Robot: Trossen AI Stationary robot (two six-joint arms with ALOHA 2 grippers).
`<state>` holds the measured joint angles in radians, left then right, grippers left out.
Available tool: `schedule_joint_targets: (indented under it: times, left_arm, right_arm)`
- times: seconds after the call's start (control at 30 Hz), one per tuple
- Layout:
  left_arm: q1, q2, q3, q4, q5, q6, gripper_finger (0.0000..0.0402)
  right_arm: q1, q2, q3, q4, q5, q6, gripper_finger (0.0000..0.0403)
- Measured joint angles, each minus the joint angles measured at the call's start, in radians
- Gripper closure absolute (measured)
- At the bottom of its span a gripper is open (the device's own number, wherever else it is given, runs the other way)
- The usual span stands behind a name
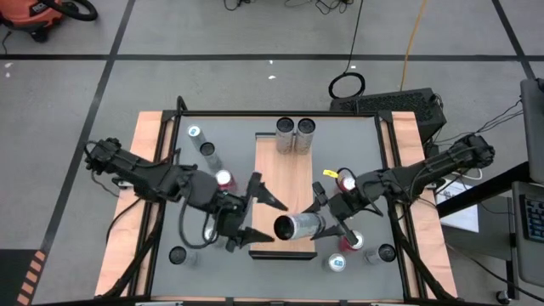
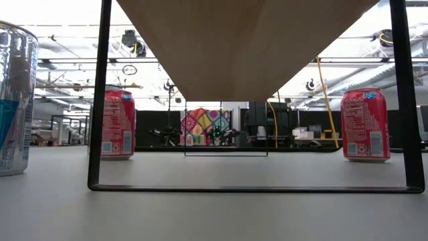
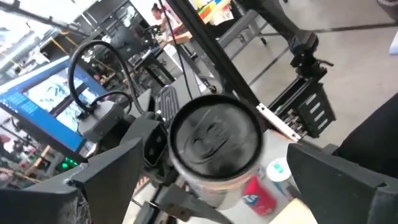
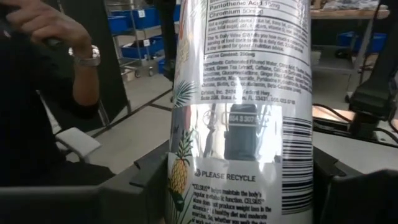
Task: Place canned beverage on shelf
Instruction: Put the white yellow soda can on the shelf aligned with the other white yellow soda cans
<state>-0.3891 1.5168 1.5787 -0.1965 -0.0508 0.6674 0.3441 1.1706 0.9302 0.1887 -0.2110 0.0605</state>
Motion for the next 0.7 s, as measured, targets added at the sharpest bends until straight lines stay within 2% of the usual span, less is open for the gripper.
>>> schedule_joint_targets:
  times: [0.37,0.7]
  left_arm:
    - [0.075,0.069,0.000,0.056,0.149,0.029,0.0010]
    - [0.082,0.081,0.000,0.054,0.224,0.056,0.0087]
  right_arm:
    - [-0.049,0.005,0.002,0.002,-0.084,0.000,0.0193]
    - [-0.078,0.023,0.002,0.002,-0.164,0.010,0.0192]
